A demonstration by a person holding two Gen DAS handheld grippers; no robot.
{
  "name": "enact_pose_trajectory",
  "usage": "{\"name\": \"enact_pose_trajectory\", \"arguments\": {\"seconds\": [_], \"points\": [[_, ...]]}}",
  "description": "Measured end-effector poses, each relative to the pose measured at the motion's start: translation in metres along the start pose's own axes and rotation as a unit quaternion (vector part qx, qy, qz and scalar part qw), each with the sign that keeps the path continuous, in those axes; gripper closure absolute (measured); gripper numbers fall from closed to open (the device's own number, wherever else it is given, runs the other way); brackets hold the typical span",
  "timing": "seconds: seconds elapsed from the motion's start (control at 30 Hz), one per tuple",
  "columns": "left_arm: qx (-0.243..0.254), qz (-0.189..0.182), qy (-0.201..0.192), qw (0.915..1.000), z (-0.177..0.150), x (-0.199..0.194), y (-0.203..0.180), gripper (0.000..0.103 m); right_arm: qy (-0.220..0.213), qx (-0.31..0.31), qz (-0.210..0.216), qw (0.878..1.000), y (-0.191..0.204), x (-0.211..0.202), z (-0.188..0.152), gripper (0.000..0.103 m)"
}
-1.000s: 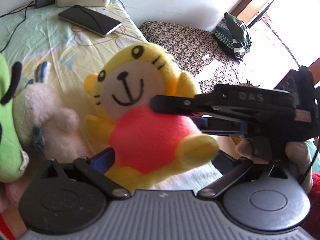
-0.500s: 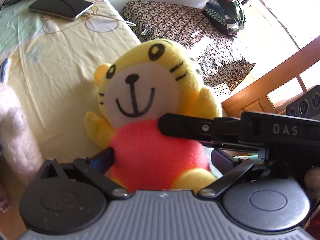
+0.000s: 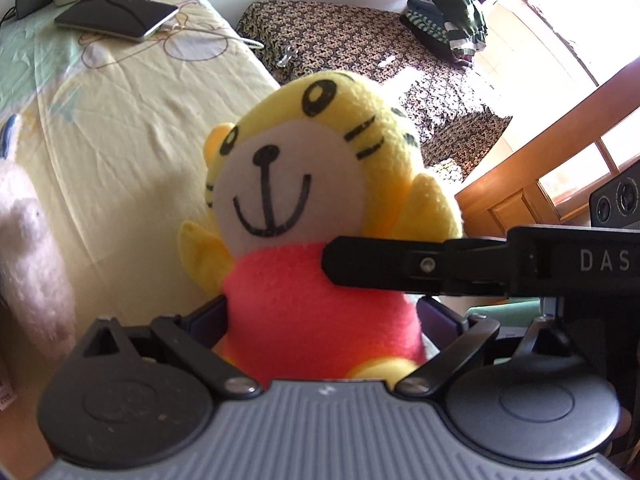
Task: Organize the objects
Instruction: 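Lift the tiger plush with the right gripper and carry it over the red box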
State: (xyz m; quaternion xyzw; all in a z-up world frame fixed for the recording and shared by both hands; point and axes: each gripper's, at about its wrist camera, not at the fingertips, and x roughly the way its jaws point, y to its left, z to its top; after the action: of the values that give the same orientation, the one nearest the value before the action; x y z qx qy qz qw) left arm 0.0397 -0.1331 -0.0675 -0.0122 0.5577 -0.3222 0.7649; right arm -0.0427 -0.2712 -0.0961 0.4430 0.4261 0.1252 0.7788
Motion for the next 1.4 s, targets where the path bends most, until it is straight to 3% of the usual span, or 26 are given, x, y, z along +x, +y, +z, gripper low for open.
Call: {"name": "enact_pose_trajectory", "arguments": {"seconds": [0.3,0.63,1.03,1.4], "points": [[0.003,0.004,-0.009,0.9999,-0.023,-0.031,-0.009,0.014,0.026,-0.026,0.008,0.999,0.014,-0.012,-0.012,0.062],[0.011,0.042,-0.045,0.9981,-0.058,-0.076,-0.024,0.015,0.07,-0.067,0.045,0.994,0.039,-0.016,-0.028,0.062],[-0.03,0.095,-0.087,0.9912,-0.088,-0.12,-0.019,0.015,0.129,-0.128,0.091,0.979,0.075,0.005,-0.038,0.062],[-0.04,0.133,-0.137,0.9808,-0.11,-0.176,-0.012,0.015,0.153,-0.173,0.139,0.963,0.122,0.025,-0.047,0.062]]}}
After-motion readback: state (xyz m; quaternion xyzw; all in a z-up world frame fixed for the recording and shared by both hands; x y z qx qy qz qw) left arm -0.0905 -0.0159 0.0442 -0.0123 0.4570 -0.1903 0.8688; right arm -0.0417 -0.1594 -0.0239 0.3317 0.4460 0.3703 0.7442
